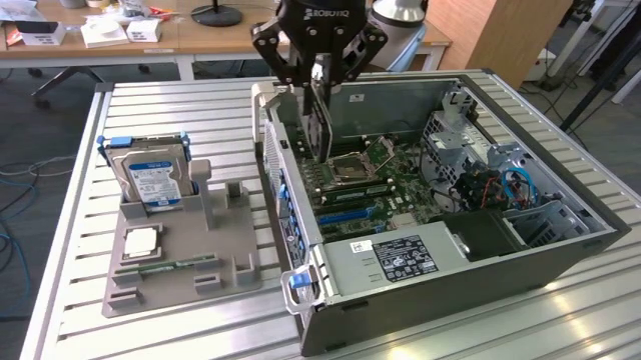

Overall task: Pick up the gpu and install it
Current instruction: 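Pick up the gpu and move the gpu toward the slot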

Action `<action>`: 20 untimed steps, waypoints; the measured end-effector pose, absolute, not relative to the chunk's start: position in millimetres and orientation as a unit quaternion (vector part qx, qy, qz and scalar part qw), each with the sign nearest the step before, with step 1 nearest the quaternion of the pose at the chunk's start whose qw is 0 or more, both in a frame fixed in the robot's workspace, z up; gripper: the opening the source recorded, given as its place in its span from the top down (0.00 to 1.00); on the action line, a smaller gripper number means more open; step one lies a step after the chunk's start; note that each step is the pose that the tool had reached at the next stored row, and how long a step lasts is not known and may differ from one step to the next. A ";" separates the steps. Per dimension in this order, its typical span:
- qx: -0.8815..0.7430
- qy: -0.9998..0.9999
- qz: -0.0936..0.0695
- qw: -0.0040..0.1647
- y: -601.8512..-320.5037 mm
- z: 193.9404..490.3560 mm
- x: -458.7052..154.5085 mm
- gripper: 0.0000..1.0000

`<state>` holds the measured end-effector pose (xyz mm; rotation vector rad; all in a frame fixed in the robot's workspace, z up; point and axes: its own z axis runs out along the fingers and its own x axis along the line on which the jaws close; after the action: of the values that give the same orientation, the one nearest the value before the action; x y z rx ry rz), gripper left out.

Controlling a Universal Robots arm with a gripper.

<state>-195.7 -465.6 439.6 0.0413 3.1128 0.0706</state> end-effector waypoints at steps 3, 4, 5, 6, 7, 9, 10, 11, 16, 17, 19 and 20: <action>0.013 1.000 0.023 0.014 -465.6 439.6 -182.2 0.73; 0.013 1.000 0.023 0.014 -465.6 439.5 -177.7 0.73; 0.013 1.000 0.023 0.014 -465.6 439.6 -173.3 0.73; 0.013 1.000 0.023 0.014 -465.6 439.6 -168.5 0.73; 0.013 1.000 0.023 0.013 -465.6 439.6 -164.0 0.73; 0.013 1.000 0.023 0.013 -465.6 439.6 -155.0 0.73; 0.013 1.000 0.023 0.013 -465.6 439.6 -150.6 0.73; 0.013 1.000 0.023 0.013 -465.6 439.5 -146.0 0.73; 0.013 1.000 0.023 0.013 -465.6 439.6 -123.3 0.73; 0.013 1.000 0.023 0.013 -465.6 439.6 -118.8 0.73; 0.013 1.000 0.023 0.013 -465.6 439.6 -109.3 0.73; 0.013 1.000 0.023 0.013 -465.6 439.6 -104.9 0.73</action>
<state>-104.9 -465.6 439.6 0.0414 3.1146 0.0714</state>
